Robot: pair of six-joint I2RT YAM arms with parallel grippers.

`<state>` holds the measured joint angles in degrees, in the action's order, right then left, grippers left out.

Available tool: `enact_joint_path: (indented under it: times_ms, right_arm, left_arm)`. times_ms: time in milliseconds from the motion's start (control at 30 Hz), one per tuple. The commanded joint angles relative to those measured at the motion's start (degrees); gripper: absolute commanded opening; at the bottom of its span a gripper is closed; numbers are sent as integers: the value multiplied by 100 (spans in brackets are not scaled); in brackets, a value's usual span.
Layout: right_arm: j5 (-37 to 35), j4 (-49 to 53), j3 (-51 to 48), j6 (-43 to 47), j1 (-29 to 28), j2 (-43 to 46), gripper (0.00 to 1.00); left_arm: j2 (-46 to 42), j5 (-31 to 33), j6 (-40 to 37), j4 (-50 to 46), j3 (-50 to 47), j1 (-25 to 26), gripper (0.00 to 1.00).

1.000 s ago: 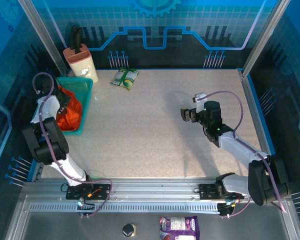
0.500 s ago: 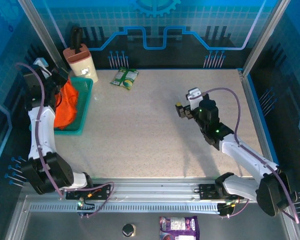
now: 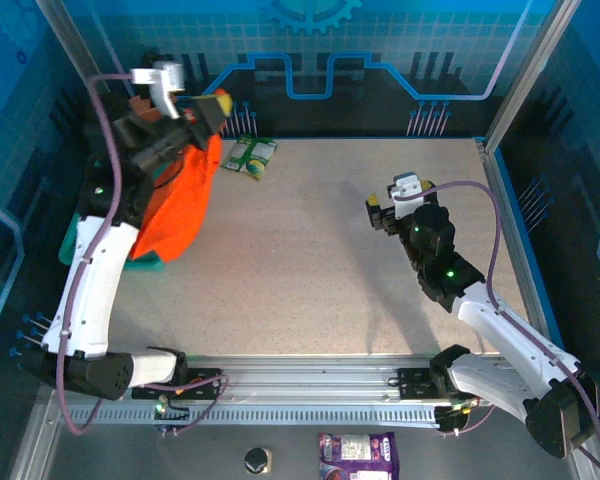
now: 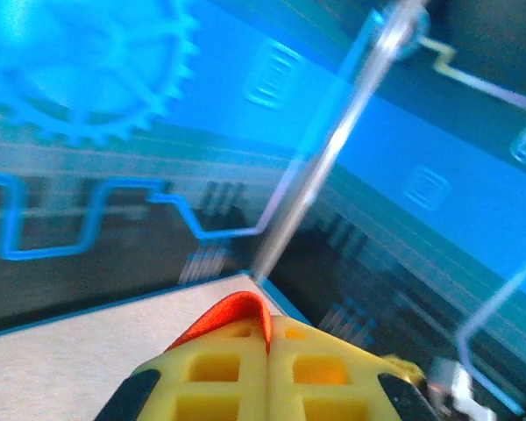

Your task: Fold the inside-out t-shirt

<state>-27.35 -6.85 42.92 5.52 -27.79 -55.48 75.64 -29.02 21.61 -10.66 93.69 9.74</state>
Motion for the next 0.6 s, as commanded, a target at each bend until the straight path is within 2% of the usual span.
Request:
enact_joint_path:
  times_ms: [0,167,233,267,300,433,567]
  right_arm:
    - [-239,441,321,-318,19,42,88]
    - [-515,1023,569,-813,101,-72,87]
    - [-740,1454,698,-1419,232,-123,86]
    - [-683,1689,716,-1722,348,-161,86]
    - [-520,1914,882,-2073,477,-196,86]
    - [239,2579,1148,-2896,687,-378,84]
    - [1229,2734,1168,-3095,647,-586,79]
  left_arm:
    - [655,-149,-426,-242,186,694,0]
    - [1832,-159,-574,-744,652,1738,0]
    - [2372,-195,-482,-717,754,2048,1]
    - [2593,-211,-466,-798,835,2163,9]
    - [2825,-174,-429,-912,959,2257,21]
    - [3183,-112,-277,-1029,1062,2407,29]
    - [3033,227,-408,-1164,905,2384,35]
